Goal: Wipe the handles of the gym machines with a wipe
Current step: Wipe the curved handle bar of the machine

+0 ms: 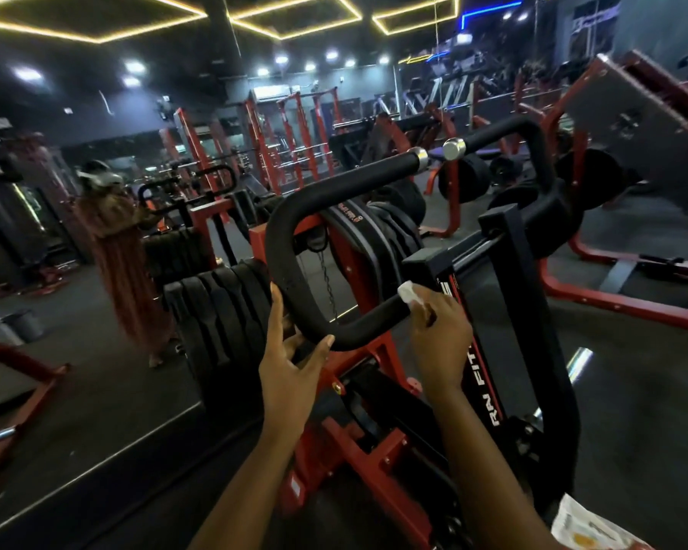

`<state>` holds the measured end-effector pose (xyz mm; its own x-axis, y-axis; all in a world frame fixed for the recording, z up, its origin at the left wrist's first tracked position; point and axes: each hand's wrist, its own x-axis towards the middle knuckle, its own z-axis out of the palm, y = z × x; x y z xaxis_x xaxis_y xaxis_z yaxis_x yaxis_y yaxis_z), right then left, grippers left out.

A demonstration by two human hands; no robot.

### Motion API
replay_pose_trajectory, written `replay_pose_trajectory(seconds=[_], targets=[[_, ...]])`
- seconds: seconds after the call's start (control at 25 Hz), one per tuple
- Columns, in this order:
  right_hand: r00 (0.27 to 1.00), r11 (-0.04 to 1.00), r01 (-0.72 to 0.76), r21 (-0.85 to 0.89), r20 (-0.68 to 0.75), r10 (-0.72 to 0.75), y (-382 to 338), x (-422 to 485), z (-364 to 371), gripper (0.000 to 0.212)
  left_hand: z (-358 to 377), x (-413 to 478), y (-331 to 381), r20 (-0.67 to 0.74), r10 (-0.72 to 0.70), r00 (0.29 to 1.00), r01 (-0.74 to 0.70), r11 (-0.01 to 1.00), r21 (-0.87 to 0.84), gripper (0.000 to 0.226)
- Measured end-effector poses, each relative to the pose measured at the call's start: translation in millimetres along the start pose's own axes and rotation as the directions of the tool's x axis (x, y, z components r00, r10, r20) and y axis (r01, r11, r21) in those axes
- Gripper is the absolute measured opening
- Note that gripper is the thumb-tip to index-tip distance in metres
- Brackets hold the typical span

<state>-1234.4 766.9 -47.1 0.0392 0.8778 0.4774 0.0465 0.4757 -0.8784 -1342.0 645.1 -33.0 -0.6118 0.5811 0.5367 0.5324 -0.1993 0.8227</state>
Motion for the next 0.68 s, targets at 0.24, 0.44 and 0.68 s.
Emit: replay_pose_trajectory(seconds=[0.24, 0.44, 0.68], targets=[[0.994, 1.000, 0.026, 0.011, 0.107, -0.027, -9, -48, 18, 0.024, -1, 4, -8, 0.005, 0.041, 0.999, -0.041, 0.999, -0.009, 0.091], [0.997, 0.998, 0.064, 0.021, -0.050, -0.063, 2, -12, 0, 0.019, -2, 5, -10, 0.013, 0.044, 0.999, -0.044, 0.999, -0.022, 0.090], [0.999, 0.995, -0.020, -0.097, -0.051, 0.015, 9, 5, 10, 0.027, -3, 4, -7, 0.016, 0.043, 0.999, -0.042, 0.999, -0.021, 0.088]])
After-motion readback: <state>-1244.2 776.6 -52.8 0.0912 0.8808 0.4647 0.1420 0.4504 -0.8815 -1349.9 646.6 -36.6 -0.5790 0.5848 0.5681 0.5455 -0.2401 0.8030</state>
